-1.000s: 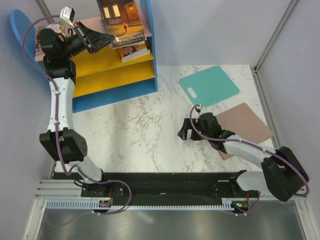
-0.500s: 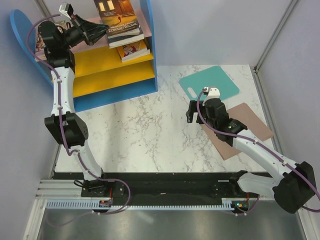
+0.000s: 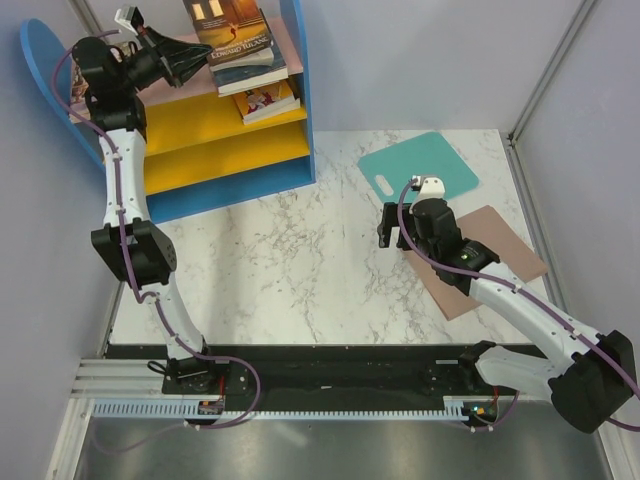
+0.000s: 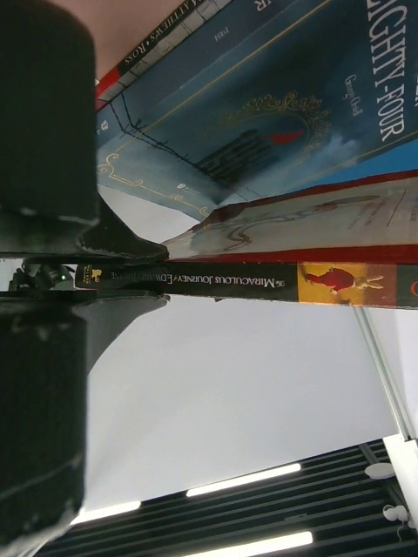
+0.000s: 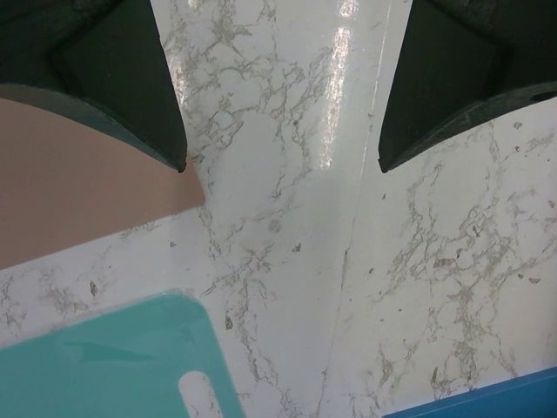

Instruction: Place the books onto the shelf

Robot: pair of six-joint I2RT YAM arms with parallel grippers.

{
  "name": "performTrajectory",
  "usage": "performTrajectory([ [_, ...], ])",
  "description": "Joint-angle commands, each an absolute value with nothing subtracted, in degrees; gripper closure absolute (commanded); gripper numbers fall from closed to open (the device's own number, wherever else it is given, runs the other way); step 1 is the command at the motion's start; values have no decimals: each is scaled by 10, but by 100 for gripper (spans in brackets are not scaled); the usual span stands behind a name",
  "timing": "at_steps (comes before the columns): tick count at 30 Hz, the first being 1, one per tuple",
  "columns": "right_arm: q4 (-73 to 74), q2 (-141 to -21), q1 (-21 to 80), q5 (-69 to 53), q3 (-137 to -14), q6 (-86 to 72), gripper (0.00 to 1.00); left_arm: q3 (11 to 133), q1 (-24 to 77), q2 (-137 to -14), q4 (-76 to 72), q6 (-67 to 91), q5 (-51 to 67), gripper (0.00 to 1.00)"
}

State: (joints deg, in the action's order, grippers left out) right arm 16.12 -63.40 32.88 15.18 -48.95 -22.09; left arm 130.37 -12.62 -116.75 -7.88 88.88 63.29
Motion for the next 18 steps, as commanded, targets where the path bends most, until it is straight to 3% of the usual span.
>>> performTrajectory([
  [1,164,-620,330,161,-512,-222,2,1320,-124,-1139,-55,875,639,98],
  [16,168,-599,330,163,-500,-226,2,1270,-104,-1105,49,793,621,98],
  [18,169,-599,330,163,-499,-227,2,1253,-105,-1099,54,781,609,93],
])
